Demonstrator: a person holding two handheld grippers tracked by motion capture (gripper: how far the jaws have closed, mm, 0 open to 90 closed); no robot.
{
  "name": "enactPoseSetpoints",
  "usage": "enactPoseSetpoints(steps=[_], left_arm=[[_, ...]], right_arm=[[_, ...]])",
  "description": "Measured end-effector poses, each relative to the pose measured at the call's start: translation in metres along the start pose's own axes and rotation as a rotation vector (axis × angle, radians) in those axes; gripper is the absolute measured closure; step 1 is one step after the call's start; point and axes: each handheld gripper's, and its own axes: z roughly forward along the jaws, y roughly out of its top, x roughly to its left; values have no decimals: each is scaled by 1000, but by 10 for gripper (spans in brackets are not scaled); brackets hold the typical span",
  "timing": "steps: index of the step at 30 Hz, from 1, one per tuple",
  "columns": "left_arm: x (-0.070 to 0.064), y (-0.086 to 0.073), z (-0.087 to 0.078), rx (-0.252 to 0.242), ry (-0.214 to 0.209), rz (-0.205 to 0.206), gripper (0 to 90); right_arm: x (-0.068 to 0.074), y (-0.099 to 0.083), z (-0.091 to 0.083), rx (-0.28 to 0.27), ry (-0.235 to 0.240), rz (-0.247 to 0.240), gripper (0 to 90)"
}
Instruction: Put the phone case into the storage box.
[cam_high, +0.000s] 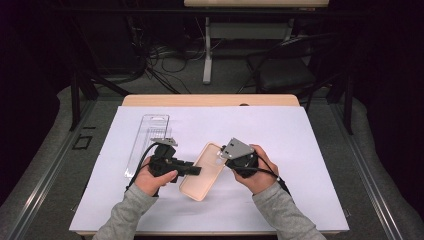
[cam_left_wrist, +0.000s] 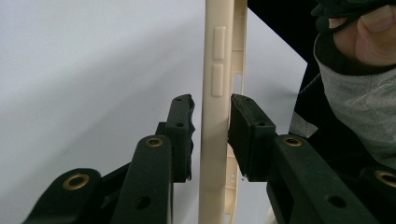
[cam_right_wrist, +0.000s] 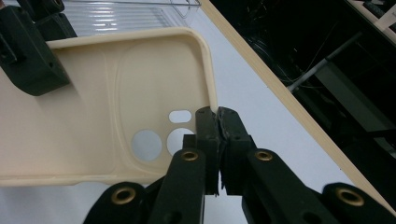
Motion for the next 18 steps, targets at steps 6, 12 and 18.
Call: enactPoseSetpoints(steps=[6, 12, 18], left_arm=[[1, 0, 0, 0, 6, -8, 774], [0, 0, 0, 6, -2, -13, 795], [0, 0, 0, 3, -3, -13, 799]], right_arm=[[2, 0, 1, 0, 2, 4, 887], [2, 0, 1, 3, 1, 1, 887], [2, 0, 1, 3, 2, 3, 887]])
